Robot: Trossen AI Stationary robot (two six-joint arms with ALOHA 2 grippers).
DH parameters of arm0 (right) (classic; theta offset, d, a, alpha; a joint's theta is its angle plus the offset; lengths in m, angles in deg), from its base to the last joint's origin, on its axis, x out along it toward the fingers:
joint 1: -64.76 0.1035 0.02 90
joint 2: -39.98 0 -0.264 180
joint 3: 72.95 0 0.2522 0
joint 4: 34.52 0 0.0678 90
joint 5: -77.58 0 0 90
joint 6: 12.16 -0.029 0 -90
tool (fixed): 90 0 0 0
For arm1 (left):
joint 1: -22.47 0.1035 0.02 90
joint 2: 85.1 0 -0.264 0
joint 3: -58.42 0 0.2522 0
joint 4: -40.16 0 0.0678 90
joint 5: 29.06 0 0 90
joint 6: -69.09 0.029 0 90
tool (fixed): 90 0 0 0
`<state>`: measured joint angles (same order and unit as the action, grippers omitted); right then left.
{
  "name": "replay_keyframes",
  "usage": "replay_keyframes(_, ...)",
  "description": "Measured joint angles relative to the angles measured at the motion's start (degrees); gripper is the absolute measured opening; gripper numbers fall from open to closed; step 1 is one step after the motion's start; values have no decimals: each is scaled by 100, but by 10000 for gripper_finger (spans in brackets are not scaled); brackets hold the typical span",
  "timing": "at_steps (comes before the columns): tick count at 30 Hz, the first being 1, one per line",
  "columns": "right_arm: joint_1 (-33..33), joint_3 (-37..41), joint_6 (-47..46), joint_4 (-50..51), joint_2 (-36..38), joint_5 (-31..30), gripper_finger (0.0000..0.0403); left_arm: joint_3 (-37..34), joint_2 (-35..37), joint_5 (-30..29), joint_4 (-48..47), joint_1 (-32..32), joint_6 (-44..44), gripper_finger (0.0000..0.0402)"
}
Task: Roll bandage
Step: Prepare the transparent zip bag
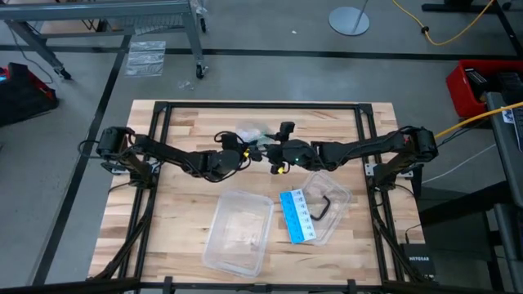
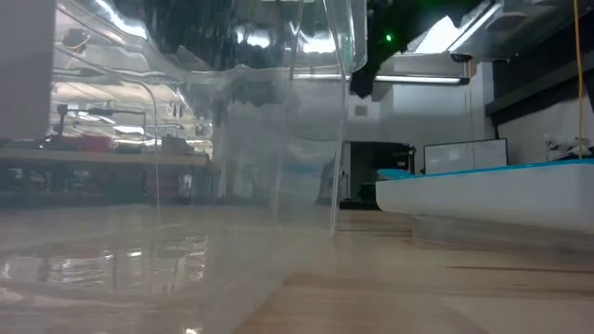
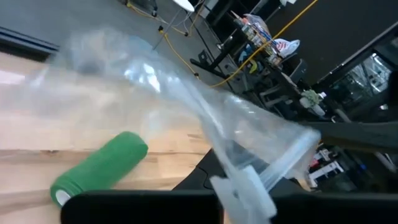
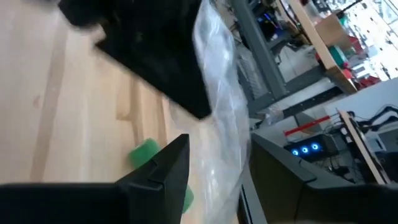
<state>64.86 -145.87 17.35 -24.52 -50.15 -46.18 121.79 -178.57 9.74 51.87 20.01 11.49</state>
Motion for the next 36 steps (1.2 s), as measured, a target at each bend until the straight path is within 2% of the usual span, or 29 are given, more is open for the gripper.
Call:
replay_keyframes(13,-11,-303,-174,306,2,9,162,0,0,2,-92,-22,42,0)
replay_keyframes(21,-11,-299,-419,711,1,294,162,0,0,2,-88,-26,39,0)
replay_keyframes(32,-13,-299,-581,743,0,279,162,0,0,184,-26,-46,-152,0)
replay_keyframes(36,-70,-299,-590,749,0,45,148,0,0,195,-4,-108,-204,0)
